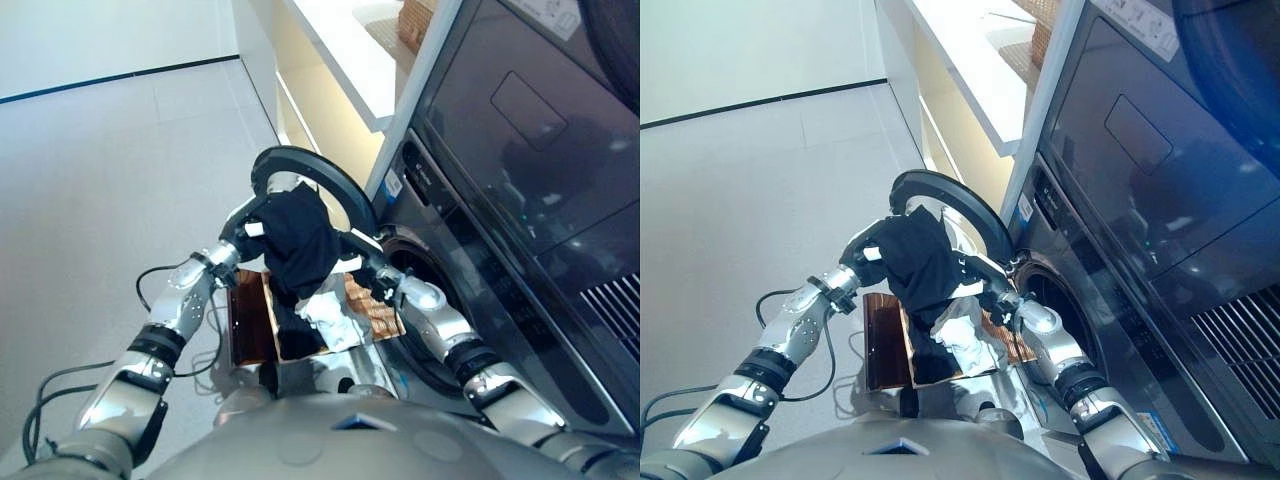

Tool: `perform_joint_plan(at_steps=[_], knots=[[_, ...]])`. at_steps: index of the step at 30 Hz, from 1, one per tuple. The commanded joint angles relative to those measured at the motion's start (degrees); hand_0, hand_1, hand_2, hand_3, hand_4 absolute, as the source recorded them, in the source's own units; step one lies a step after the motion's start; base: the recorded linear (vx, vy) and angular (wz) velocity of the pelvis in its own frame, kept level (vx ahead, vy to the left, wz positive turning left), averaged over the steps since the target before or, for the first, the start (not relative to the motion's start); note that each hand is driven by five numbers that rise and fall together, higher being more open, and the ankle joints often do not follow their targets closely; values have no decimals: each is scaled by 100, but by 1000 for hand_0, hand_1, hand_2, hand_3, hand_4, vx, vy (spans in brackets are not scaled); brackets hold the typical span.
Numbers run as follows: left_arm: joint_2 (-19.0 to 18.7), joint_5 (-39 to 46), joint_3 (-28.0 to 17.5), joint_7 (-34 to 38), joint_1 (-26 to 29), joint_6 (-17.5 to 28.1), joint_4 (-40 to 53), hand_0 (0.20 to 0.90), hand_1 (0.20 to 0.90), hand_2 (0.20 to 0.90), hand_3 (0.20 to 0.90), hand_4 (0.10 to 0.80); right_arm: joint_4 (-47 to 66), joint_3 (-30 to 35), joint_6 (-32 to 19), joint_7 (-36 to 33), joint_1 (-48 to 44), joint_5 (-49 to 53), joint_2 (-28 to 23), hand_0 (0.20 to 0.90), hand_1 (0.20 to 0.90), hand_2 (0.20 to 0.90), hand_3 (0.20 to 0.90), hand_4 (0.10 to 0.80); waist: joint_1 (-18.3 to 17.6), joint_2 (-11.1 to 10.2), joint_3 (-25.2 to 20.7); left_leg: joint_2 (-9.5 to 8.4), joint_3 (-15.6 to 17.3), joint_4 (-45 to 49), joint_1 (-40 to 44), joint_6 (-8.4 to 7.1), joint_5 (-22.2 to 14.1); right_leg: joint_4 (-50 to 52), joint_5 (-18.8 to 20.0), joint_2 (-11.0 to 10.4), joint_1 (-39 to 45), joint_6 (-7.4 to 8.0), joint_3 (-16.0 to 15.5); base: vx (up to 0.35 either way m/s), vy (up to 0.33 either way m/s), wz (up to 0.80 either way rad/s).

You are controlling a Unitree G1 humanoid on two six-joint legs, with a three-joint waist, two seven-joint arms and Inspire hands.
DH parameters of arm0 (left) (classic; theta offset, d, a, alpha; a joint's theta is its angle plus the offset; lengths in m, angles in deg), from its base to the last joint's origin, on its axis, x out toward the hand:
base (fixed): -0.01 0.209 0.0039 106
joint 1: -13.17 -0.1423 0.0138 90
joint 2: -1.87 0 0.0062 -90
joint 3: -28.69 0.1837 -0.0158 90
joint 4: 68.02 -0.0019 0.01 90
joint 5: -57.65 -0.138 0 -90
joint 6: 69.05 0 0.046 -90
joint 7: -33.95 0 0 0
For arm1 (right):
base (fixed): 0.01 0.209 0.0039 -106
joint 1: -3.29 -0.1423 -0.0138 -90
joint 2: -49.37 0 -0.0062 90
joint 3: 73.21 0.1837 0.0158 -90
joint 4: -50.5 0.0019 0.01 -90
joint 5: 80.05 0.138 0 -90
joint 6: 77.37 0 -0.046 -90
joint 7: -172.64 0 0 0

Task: Pick up the clothes and place them into the washing machine

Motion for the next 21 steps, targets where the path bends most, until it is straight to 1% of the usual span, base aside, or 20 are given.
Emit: perform_joint_plan(at_steps=[1,3,4,5,6,7,8,9,11,21], knots=[[248,45,-39,-365,1198,405,-435,200,200,200,200,300,18,-109,-288,307,-699,285,267,900,900,900,900,800,153,-118,-436,66,-69,-16,346,-425,-475,307,513,-237,-688,155,-46,0,0,0],[255,26,-38,-374,1209,402,-446,200,200,200,200,300,33,-122,-275,336,-707,294,260,900,900,900,900,800,156,-118,-433,64,-70,-16,346,-424,-474,307,512,-238,-686,156,-50,0,0,0],[240,-4,-49,-407,1215,398,-478,200,200,200,200,300,76,-118,-242,432,-704,357,244,796,796,796,796,725,161,-113,-439,65,-74,-17,347,-427,-476,311,508,-239,-685,158,-56,0,0,0],[241,-4,-49,-407,1216,399,-478,200,200,200,200,300,76,-118,-242,433,-704,357,244,779,779,779,779,714,160,-113,-439,65,-75,-17,347,-427,-476,311,508,-239,-685,158,-56,0,0,0],[233,-29,-57,-406,1217,404,-503,200,200,200,200,300,97,-115,-235,471,-705,396,225,719,719,719,719,671,161,-112,-440,65,-77,-18,347,-427,-476,314,504,-239,-683,159,-60,0,0,0],[245,-62,-91,-427,1205,407,-545,200,200,200,200,300,140,-76,-204,544,-688,517,194,480,480,480,480,500,160,-109,-437,61,-81,-19,345,-429,-474,312,497,-239,-676,158,-62,0,0,0],[245,-62,-91,-427,1205,407,-545,200,200,200,200,300,140,-76,-204,544,-688,518,193,480,480,480,480,500,160,-109,-437,61,-81,-19,345,-429,-474,312,497,-239,-676,158,-62,0,0,0],[257,-104,-132,-414,1203,424,-595,200,200,200,200,300,184,-48,-184,587,-679,610,168,307,307,307,307,376,153,-107,-436,62,-79,-17,343,-428,-473,317,494,-241,-682,158,-55,0,0,0],[266,-111,-137,-415,1200,421,-609,200,200,200,200,300,196,-29,-182,607,-677,654,162,200,200,200,200,300,152,-105,-434,64,-79,-18,341,-429,-472,317,495,-242,-684,157,-55,0,0,0],[390,-160,-161,-410,1235,433,-630,200,200,200,200,300,375,-131,-150,748,-727,737,207,200,200,200,200,300,159,-101,-431,75,-80,-15,346,-432,-480,321,485,-226,-695,142,-61,0,0,0]])
